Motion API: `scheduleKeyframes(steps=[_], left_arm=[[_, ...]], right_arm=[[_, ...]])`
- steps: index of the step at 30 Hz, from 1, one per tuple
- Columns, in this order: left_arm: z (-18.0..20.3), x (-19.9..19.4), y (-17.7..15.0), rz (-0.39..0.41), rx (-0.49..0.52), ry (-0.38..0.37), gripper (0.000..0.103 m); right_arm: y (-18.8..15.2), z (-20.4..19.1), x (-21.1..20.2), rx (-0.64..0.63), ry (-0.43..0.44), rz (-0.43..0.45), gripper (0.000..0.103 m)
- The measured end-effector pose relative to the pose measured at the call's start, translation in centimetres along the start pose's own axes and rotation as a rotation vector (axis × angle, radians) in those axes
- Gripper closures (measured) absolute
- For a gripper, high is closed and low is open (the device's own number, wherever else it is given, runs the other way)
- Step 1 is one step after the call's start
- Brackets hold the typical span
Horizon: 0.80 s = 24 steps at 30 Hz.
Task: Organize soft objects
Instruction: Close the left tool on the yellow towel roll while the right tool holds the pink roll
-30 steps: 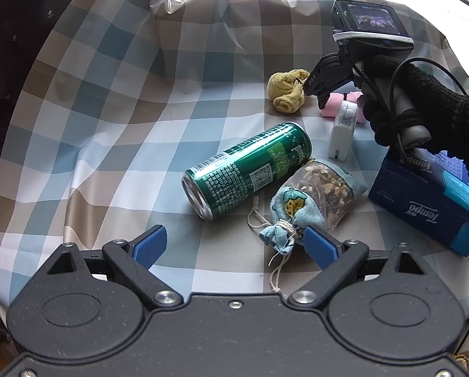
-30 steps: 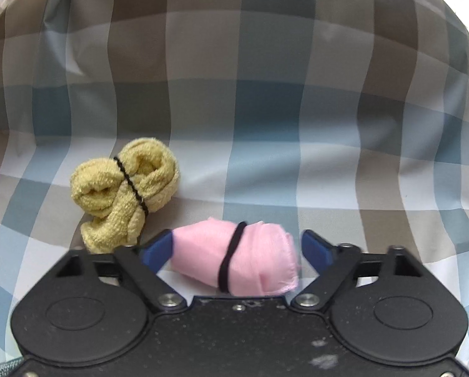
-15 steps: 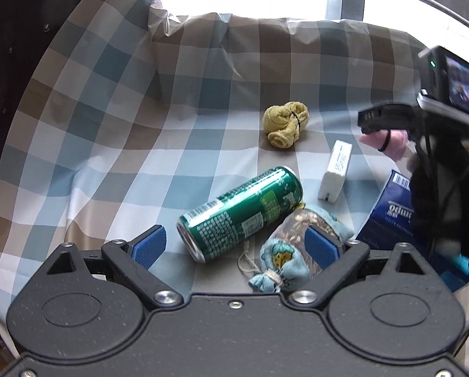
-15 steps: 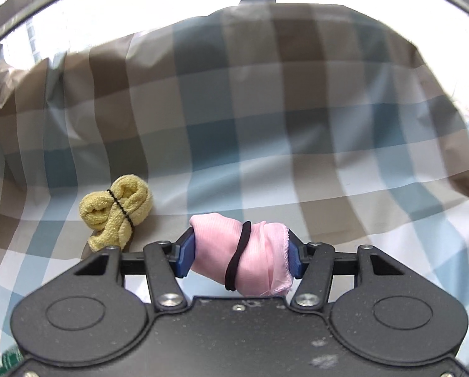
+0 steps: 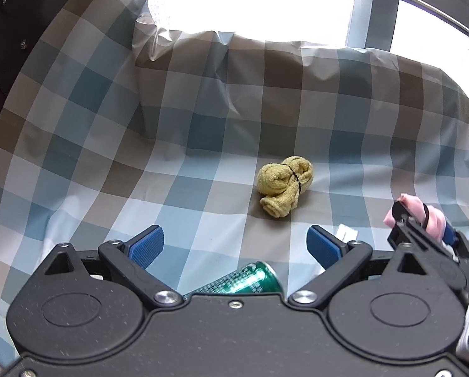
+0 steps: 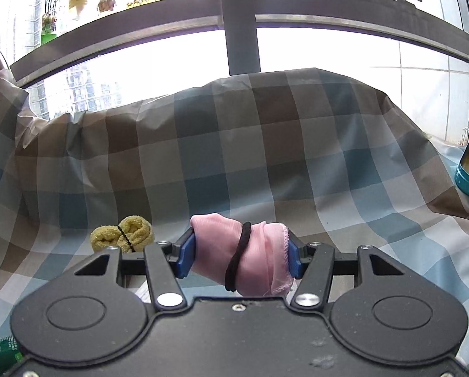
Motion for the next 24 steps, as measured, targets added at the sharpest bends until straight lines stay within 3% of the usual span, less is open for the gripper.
scheduleKeyframes(steps=[9, 17, 24], left_arm=[[2.7, 5.6, 2.7, -0.052, -0.039, 0.051, 0.008], [4.4, 10.5, 4.7, -0.103, -0.164, 0.06, 0.008], [6.7, 14.4, 5.9, -0.101, -0.135, 0.117, 0.007]], right_arm=[[-0.4, 0.3, -0.2, 0.034, 0.007, 0.014, 0.052], [-0.6, 0.5, -0.2, 0.049, 0.005, 0.011, 0.056], [-0.7, 1.1, 0.0, 0.085, 0.012, 0.003, 0.058]])
Point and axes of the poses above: each gripper's, at about its wrist camera, not at the fingertips, and x roughly the way its jaws point, z to its right, y to its top, the point moved 8 cm from there along x, roughly the way its jaws point, and after that the axes turned 4 degrees about z, right-handed, at the moved point
